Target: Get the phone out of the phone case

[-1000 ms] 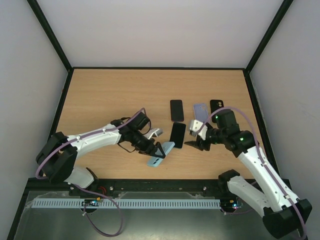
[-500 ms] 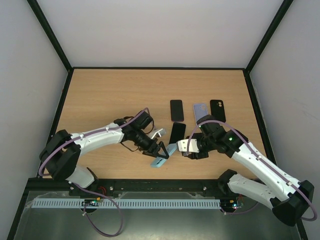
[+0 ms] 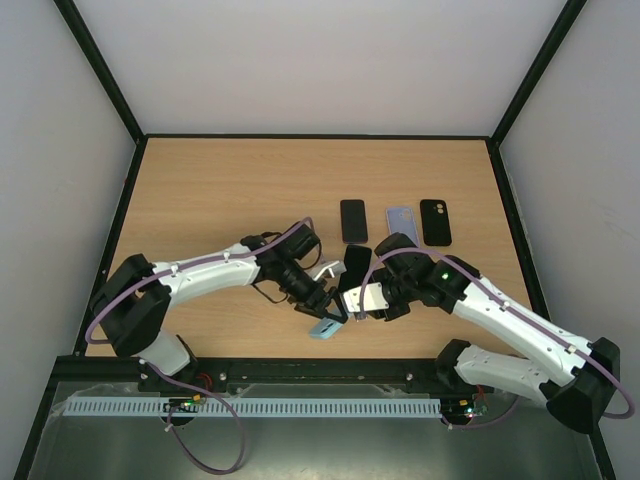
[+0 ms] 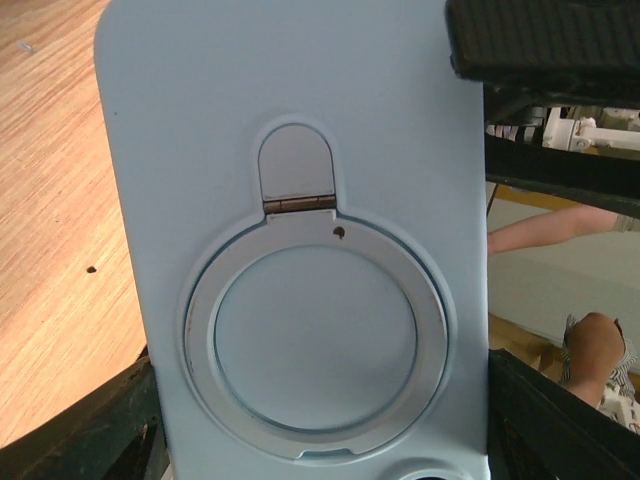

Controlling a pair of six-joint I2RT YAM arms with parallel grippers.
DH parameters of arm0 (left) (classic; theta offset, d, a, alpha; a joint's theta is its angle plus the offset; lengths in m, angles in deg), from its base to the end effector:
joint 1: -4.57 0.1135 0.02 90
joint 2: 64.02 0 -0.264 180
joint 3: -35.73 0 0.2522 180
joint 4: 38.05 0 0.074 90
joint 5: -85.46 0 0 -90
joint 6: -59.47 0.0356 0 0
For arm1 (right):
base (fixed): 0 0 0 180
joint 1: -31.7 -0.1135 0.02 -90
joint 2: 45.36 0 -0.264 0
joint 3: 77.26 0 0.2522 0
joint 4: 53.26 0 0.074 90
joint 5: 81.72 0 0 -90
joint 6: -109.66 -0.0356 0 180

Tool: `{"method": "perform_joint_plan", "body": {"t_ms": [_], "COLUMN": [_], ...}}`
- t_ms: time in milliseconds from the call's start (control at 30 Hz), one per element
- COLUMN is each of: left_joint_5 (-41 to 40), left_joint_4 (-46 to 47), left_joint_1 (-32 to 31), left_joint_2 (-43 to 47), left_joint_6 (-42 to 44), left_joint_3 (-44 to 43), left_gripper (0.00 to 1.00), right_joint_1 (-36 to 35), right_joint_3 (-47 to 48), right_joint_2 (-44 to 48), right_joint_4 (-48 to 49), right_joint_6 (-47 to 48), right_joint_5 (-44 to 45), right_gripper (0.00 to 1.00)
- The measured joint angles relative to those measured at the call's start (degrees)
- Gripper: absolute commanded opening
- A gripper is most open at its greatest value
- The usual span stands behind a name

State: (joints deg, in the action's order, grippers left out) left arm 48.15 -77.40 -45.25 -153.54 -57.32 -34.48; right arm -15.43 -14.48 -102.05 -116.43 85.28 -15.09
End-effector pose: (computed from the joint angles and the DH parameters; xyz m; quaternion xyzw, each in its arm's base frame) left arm 0.1755 -0.2517 0.2125 -0.2897 -0.8215 0.4853 0.0749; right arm 0.1147 0.1443 0.2713 -0.8138 0.4723 0.1471 0.3051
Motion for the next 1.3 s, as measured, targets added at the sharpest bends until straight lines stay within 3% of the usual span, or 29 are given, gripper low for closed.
{"method": "perform_joint_plan", "body": {"t_ms": [400, 633, 700, 900, 1033, 1300], "left_joint_5": [0.9, 1.3, 1.2, 1.1, 0.3, -5.4], "left_joint_4": [-0.9, -1.4, -1.8, -2.2, -1.8, 4.6], "left_joint_1": [-0.3, -0.4, -0.3, 0.2, 3.0, 12.9], "left_joint_2": [0.0, 0.0, 0.0, 0.1, 1.5, 11.6], "left_joint_6": [1.9, 2.8, 3.1, 4.1, 4.3, 2.5], "left_joint_3": [-0.1, -0.1, -0.1, -0.1, -0.1, 2.5], "left_gripper": [0.47, 0.46, 0.51, 0.82, 0.94, 0.99], "right_joint_1": [-2.7, -4.5, -4.6, -4.8, -4.9, -4.9], "right_joint_3": [0.0, -0.1, -0.1, -0.1, -0.1, -0.1], "right_joint_2": [-0.9, -2.3, -2.7, -2.7, -2.7, -2.5], "right_joint_4": [0.7, 1.3, 1.3, 0.9, 0.5, -0.5], "right_joint_6": [0.9, 0.9, 0.9, 1.3, 0.8, -4.0], "right_joint_5": [3.3, 5.4, 5.7, 6.1, 7.2, 7.4], "right_gripper": [0.32, 0.19, 0.18, 0.06, 0.02, 0.02]}}
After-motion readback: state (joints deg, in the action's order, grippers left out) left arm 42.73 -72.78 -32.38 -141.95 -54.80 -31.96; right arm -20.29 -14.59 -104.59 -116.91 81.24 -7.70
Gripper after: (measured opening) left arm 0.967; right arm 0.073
